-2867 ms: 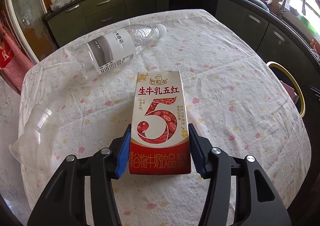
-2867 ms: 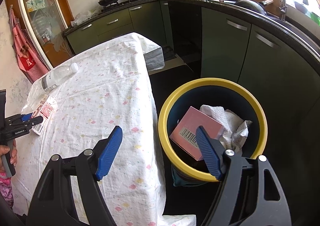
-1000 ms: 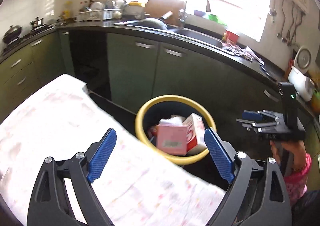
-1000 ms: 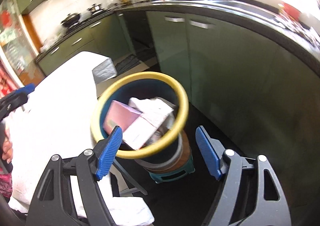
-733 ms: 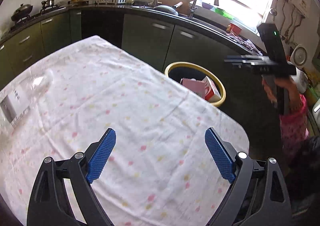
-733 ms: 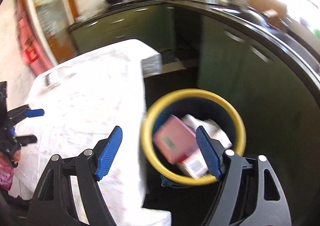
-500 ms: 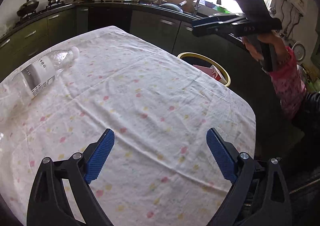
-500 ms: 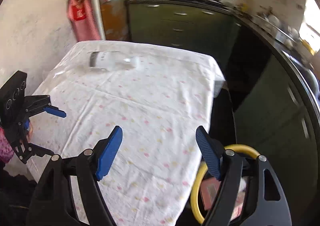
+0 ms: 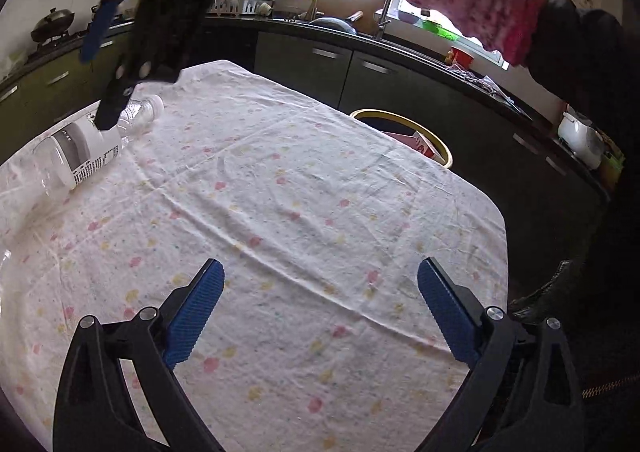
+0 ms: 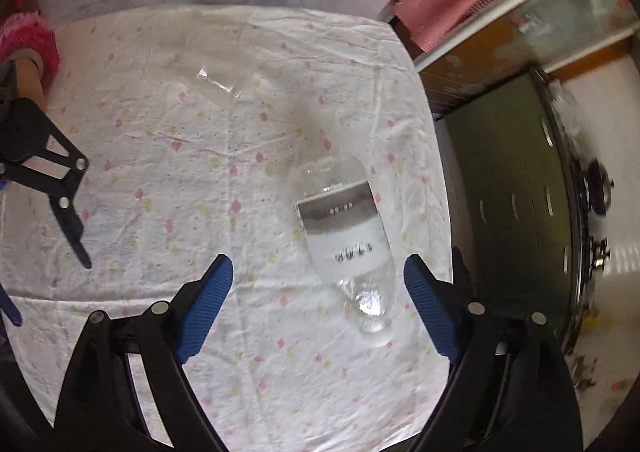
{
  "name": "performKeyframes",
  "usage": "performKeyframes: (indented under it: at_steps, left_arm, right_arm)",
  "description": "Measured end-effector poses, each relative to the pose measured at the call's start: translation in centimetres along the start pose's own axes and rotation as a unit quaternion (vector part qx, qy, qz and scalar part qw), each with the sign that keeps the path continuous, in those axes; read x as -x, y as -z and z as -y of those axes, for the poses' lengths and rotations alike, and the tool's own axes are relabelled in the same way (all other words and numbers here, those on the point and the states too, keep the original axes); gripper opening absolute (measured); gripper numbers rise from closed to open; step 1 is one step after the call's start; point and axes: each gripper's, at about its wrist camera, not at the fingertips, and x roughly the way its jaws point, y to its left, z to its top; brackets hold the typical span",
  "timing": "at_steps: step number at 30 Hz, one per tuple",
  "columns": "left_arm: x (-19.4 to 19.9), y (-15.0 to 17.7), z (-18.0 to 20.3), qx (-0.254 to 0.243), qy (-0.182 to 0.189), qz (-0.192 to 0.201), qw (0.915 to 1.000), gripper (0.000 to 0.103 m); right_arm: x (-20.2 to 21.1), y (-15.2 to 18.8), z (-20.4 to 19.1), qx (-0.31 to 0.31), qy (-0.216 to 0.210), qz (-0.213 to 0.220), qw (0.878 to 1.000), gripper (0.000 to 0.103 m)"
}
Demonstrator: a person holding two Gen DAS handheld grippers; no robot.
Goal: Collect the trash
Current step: 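Grasp the clear plastic water bottle with the right gripper and lift it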
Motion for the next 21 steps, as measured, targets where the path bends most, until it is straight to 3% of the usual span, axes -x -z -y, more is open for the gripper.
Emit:
performKeyframes:
  at_steps: [6,17,21]
  left_arm:
    - [0.1,0.0,-0.3,0.01,0.009,0.002,0.9999,0.096]
    - [-0.1,0.1,0.1,0.004,0.009,-0.002,0.9999,0.096]
    - [-0.3,0.1,0.0,0.007,0.01,-0.004,0.9999,0.096]
  right_arm:
    - [-5.0,-3.5,0.7,0.089,-0.015,-0.065,0.994,0.082]
    - [-9.3,-4.5,2.5,0.104,-0.042,-0.101,0.989,0.081]
    - [-10.5,-5.0,2.9,0.106,-0.05,-0.106,0.987,0.074]
